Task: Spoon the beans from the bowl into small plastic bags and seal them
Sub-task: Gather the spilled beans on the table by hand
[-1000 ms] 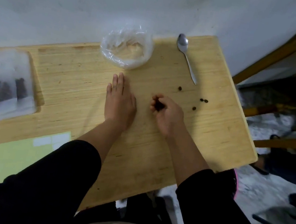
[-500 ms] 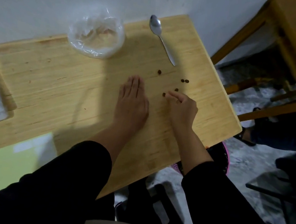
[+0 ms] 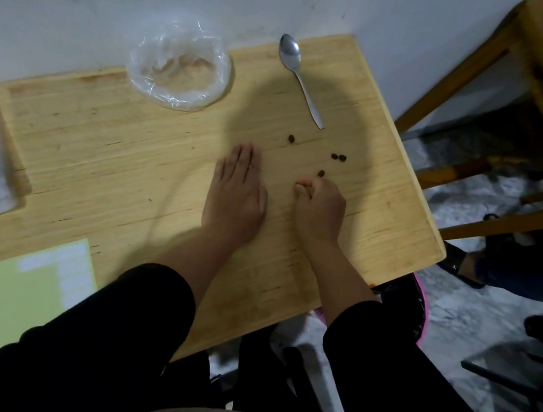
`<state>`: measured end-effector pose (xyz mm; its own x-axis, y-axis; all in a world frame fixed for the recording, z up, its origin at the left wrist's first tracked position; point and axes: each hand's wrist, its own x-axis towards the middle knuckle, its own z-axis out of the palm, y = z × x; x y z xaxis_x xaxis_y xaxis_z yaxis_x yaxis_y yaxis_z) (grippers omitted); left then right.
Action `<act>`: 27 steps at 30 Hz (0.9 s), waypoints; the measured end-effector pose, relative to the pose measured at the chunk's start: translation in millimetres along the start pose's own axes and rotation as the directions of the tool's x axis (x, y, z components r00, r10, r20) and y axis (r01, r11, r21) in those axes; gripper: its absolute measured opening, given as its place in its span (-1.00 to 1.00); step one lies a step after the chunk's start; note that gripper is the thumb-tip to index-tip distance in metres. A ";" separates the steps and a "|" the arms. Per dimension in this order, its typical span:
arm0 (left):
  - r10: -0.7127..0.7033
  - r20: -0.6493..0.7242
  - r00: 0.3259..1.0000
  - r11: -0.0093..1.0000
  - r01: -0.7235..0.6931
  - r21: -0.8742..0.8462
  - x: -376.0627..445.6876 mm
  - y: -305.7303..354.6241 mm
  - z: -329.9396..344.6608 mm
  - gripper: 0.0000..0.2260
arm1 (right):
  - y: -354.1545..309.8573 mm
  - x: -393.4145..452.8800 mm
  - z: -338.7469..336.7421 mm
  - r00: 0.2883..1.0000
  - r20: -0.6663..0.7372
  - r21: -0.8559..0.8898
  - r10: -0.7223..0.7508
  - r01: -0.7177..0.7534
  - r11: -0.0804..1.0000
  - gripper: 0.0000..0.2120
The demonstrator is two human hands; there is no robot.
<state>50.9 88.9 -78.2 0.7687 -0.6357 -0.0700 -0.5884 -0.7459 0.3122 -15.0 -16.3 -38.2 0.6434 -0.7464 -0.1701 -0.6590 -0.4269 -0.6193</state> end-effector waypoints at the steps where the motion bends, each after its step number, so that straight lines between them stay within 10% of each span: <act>1: -0.001 0.007 1.000 1.000 0.001 0.005 0.4 0.4 -0.6 -0.39 | -0.5 -1.5 -2.7 0.999 0.012 0.056 0.031 -0.032 0.998 -0.83; 5: -0.030 0.055 0.998 0.999 0.029 0.014 2.0 4.2 -4.5 -0.48 | 3.4 -1.7 -21.0 0.945 0.185 0.514 0.269 -0.326 0.793 -0.85; 8: -0.074 0.054 0.996 0.997 0.075 -0.017 3.0 15.2 -6.5 -0.51 | 8.6 1.8 -34.0 0.871 0.363 0.794 0.333 -0.475 0.378 -0.87; 12: -0.100 0.039 0.994 0.993 0.103 -0.062 10.7 41.7 0.1 -0.51 | 14.8 13.8 -48.2 0.823 0.465 0.849 0.326 -0.519 0.097 -0.82; 19: -0.162 0.015 0.987 0.985 0.162 -0.058 15.6 48.7 7.7 -0.50 | 32.7 43.3 -48.5 0.954 0.255 0.430 0.161 -0.260 0.864 -0.81; 27: -0.165 -0.014 0.986 0.986 0.165 -0.029 15.0 50.2 10.2 -0.50 | 37.3 51.8 -37.5 0.982 0.106 0.104 -0.155 0.144 0.984 -0.80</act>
<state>30.3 39.9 -73.3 0.8588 -0.5010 -0.1071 -0.4462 -0.8342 0.3240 -20.9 -90.0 -41.4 0.7754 -0.6128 -0.1526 -0.5153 -0.4742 -0.7139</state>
